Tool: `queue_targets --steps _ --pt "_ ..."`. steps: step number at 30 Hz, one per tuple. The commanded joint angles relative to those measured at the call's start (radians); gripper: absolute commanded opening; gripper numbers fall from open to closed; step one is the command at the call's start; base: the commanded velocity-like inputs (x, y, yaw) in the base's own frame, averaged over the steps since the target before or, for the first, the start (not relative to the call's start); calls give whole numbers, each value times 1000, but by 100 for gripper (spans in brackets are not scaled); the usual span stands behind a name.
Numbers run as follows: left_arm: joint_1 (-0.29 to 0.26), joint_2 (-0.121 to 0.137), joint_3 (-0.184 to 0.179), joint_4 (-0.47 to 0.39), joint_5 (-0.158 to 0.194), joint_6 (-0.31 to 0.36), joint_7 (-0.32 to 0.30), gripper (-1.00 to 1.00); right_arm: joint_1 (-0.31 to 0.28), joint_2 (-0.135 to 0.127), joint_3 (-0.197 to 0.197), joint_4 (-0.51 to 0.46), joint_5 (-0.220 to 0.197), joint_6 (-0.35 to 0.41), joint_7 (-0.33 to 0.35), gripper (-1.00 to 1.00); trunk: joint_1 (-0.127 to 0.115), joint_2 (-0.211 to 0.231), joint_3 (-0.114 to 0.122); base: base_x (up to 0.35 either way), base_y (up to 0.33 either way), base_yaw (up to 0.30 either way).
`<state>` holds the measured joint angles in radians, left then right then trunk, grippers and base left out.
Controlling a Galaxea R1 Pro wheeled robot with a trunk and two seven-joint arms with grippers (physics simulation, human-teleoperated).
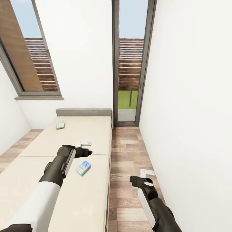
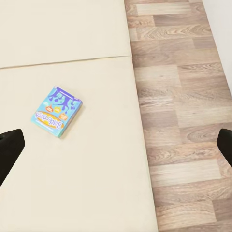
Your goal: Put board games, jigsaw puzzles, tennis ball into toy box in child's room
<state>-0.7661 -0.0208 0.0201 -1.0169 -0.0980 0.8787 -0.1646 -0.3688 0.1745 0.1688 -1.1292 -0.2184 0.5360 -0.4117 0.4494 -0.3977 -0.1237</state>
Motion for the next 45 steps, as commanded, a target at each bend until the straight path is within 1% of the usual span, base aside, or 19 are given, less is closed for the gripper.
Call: queue_targets --steps 1,45 --pt "-1 -1 2 -1 -10 4 -9 100 -1 0 1 -1 -10 5 -9 100 1 -2 -4 0 0 0" --pt "-1 -1 3 -3 -9 3 -9 100 -4 0 0 9 -16 12 -8 100 1 -2 -74 0 0 0"
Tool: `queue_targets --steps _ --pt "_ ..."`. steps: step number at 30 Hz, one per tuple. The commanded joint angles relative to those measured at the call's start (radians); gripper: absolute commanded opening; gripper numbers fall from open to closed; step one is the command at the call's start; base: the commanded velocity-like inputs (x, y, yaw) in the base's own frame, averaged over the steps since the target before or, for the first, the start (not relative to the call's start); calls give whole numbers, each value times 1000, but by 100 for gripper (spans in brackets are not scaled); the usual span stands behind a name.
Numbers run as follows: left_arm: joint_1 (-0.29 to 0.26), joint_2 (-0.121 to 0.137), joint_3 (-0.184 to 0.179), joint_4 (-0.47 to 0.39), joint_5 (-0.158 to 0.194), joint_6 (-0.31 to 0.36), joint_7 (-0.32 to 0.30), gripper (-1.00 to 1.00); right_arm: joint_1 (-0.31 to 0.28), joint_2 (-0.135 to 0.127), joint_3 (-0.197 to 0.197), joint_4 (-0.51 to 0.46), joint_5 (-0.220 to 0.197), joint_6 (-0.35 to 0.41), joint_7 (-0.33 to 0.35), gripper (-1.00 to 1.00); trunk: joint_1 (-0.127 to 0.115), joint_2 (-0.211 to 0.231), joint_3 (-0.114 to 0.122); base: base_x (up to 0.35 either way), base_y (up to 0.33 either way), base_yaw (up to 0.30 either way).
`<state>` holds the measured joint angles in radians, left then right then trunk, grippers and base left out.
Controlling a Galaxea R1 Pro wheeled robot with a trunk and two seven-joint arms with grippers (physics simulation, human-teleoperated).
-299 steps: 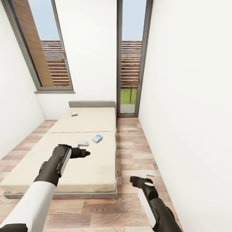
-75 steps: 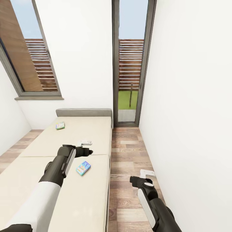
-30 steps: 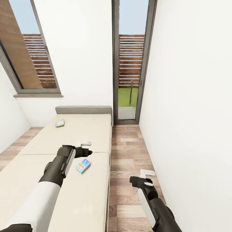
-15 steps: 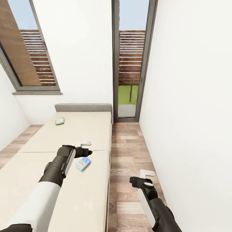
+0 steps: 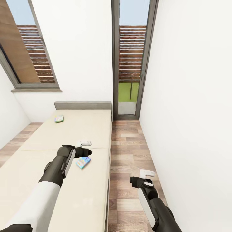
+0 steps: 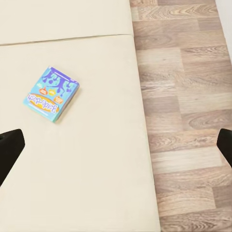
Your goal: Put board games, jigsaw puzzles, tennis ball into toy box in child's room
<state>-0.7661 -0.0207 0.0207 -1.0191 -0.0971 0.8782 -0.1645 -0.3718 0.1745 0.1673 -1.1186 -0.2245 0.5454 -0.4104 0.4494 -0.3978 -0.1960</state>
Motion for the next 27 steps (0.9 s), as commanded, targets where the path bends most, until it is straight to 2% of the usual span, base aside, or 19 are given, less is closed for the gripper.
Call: queue_targets --steps 1,27 --pt "-1 0 2 -1 -10 4 -9 100 -1 0 1 -1 -10 2 -9 100 1 -2 -4 0 0 0" --pt "-1 1 2 -1 -10 4 -9 100 -21 0 1 30 -11 -1 -9 100 1 -2 -46 0 0 0"
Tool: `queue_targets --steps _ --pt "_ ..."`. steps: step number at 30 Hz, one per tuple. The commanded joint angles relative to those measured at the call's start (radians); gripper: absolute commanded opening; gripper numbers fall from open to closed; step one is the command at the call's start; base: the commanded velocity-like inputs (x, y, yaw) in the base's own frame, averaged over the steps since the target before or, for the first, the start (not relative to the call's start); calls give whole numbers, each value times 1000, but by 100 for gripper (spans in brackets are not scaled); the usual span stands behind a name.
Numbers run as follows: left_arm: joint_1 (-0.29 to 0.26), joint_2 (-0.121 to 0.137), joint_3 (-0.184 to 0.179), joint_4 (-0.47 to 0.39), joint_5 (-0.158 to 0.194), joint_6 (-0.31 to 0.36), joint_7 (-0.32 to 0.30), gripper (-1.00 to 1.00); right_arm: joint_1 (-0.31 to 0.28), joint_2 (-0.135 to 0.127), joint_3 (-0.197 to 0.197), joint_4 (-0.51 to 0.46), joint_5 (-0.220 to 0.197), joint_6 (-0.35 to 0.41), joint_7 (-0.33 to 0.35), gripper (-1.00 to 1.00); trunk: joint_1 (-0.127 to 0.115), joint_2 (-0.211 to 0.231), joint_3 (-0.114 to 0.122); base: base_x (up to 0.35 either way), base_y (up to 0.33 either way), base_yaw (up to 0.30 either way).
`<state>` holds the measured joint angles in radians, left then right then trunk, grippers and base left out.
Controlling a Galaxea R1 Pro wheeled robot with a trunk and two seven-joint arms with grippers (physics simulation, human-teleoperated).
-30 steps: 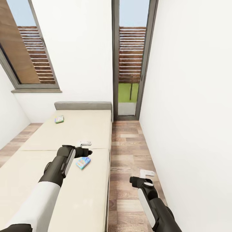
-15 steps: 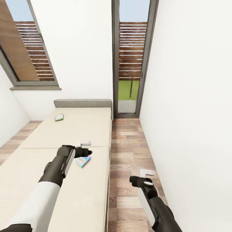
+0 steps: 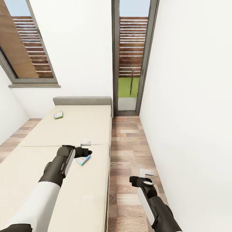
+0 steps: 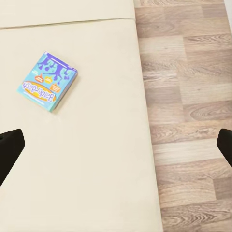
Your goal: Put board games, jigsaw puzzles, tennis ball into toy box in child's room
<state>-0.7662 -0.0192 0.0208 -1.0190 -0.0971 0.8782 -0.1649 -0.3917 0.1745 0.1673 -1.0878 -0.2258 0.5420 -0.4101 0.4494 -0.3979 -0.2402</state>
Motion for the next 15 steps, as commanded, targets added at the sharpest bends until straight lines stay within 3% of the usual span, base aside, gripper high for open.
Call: queue_targets --steps 1,15 --pt "-1 -1 2 -1 -10 4 -9 100 -1 0 1 -1 -10 2 -9 100 1 -2 -4 0 0 0" --pt "-1 -1 2 -1 -10 -8 -9 100 -2 0 1 5 -9 1 -9 100 1 -2 -27 0 0 0"
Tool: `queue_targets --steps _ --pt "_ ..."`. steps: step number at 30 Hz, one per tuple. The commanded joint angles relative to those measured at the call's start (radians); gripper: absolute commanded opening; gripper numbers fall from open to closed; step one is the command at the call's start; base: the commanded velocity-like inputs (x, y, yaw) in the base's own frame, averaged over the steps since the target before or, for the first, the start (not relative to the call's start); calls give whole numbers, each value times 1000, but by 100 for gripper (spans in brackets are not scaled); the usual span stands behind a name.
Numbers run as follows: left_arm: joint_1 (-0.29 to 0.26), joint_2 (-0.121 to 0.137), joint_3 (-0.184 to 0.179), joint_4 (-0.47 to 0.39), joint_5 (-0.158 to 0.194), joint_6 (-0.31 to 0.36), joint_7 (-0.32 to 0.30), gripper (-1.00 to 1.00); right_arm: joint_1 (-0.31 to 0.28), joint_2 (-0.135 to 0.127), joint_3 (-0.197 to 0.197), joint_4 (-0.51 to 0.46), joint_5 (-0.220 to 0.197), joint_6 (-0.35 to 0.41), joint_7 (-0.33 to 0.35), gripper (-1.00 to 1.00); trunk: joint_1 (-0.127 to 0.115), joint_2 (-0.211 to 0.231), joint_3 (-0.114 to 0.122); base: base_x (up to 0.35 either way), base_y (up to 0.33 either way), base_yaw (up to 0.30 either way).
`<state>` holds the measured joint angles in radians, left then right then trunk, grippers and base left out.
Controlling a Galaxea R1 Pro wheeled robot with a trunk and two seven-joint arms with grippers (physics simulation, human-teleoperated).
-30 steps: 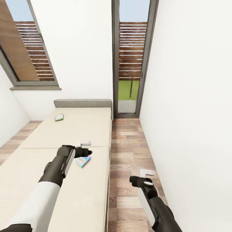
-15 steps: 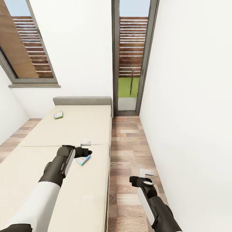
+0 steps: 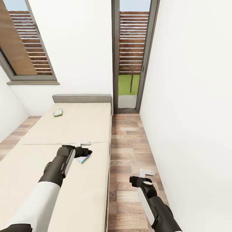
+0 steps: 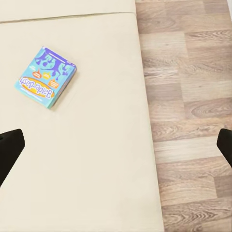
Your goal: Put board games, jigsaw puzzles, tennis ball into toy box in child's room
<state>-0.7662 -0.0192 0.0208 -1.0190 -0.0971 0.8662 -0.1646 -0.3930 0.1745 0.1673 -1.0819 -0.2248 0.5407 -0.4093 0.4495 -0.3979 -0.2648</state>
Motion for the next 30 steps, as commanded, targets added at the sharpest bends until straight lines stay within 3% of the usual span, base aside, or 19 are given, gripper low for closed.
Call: queue_targets --steps 1,30 --pt "-1 -1 2 -1 -10 3 -9 100 -1 0 1 -1 -10 2 -9 100 1 -2 -4 0 0 0" --pt "-1 -1 2 -1 -10 0 -9 100 -1 0 1 0 -10 1 -9 100 1 -2 -51 0 0 0"
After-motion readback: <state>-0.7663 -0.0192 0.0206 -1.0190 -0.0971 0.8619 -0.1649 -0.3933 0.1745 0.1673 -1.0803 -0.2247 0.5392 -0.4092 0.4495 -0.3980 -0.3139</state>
